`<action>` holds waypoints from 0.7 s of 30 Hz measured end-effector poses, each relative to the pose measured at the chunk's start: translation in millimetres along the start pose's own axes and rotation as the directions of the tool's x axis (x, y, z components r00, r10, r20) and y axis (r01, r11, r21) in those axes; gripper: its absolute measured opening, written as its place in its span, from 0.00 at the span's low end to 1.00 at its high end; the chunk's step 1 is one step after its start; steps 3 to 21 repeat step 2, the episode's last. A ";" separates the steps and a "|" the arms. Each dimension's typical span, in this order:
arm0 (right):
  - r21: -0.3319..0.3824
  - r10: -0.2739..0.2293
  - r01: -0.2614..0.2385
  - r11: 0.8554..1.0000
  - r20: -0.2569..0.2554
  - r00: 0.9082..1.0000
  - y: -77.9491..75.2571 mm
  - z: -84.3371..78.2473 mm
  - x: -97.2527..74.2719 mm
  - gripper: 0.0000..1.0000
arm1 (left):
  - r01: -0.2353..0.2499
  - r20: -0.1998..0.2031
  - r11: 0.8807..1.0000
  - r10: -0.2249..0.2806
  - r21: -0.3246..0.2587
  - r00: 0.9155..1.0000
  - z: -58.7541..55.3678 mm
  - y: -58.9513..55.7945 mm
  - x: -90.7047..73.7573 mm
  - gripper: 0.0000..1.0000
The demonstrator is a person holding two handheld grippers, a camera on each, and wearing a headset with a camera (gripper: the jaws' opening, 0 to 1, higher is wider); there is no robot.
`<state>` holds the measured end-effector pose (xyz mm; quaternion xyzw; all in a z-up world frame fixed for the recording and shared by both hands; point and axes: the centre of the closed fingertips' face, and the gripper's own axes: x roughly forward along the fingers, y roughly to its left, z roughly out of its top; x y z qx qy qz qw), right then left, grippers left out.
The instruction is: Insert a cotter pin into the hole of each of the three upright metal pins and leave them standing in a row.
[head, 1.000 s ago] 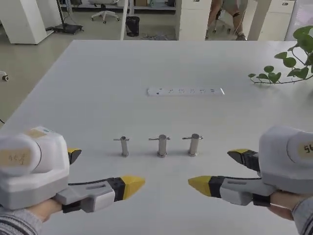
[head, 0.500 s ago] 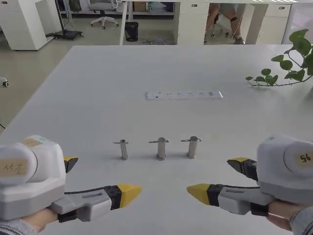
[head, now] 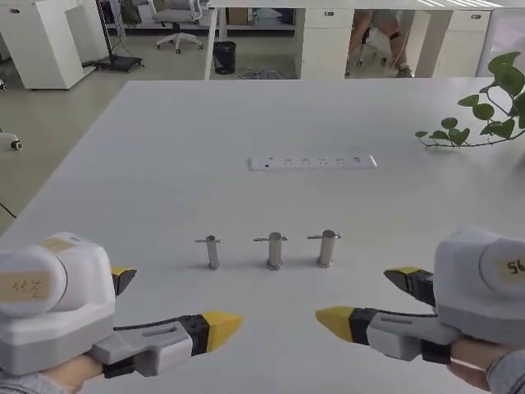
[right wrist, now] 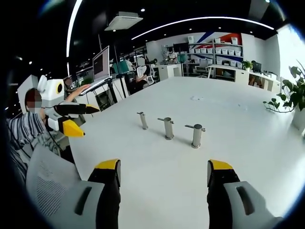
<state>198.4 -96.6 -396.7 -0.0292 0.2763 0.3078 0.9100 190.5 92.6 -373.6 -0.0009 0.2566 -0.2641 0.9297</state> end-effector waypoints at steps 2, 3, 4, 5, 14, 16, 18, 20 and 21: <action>-0.003 -0.002 0.002 1.000 -0.003 1.000 -0.5 -1.1 -1.5 0.72 | -0.002 0.000 1.000 0.002 0.002 1.000 -0.7 0.4 -0.4 0.94; -0.003 -0.002 0.002 1.000 -0.003 1.000 -0.5 -1.1 -1.5 0.72 | -0.002 0.000 1.000 0.002 0.002 1.000 -0.7 0.4 -0.4 0.94; -0.003 -0.002 0.002 1.000 -0.003 1.000 -0.5 -1.1 -1.5 0.72 | -0.002 0.000 1.000 0.002 0.002 1.000 -0.7 0.4 -0.4 0.94; -0.003 -0.002 0.002 1.000 -0.003 1.000 -0.5 -1.1 -1.5 0.72 | -0.002 0.000 1.000 0.002 0.002 1.000 -0.7 0.4 -0.4 0.94; -0.003 -0.002 0.002 1.000 -0.003 1.000 -0.5 -1.1 -1.5 0.72 | -0.002 0.000 1.000 0.002 0.002 1.000 -0.7 0.4 -0.4 0.94; -0.003 -0.002 0.002 1.000 -0.003 1.000 -0.5 -1.1 -1.5 0.72 | -0.002 0.000 1.000 0.002 0.002 1.000 -0.7 0.4 -0.4 0.94; -0.003 -0.002 0.002 1.000 -0.003 1.000 -0.5 -1.1 -1.5 0.72 | -0.002 0.000 1.000 0.002 0.002 1.000 -0.7 0.4 -0.4 0.94; -0.003 -0.002 0.002 1.000 -0.003 1.000 -0.5 -1.1 -1.5 0.72 | -0.002 0.000 1.000 0.002 0.002 1.000 -0.7 0.4 -0.4 0.94; -0.003 -0.002 0.002 1.000 -0.003 1.000 -0.5 -1.1 -1.5 0.72 | -0.002 0.000 1.000 0.002 0.002 1.000 -0.7 0.4 -0.4 0.94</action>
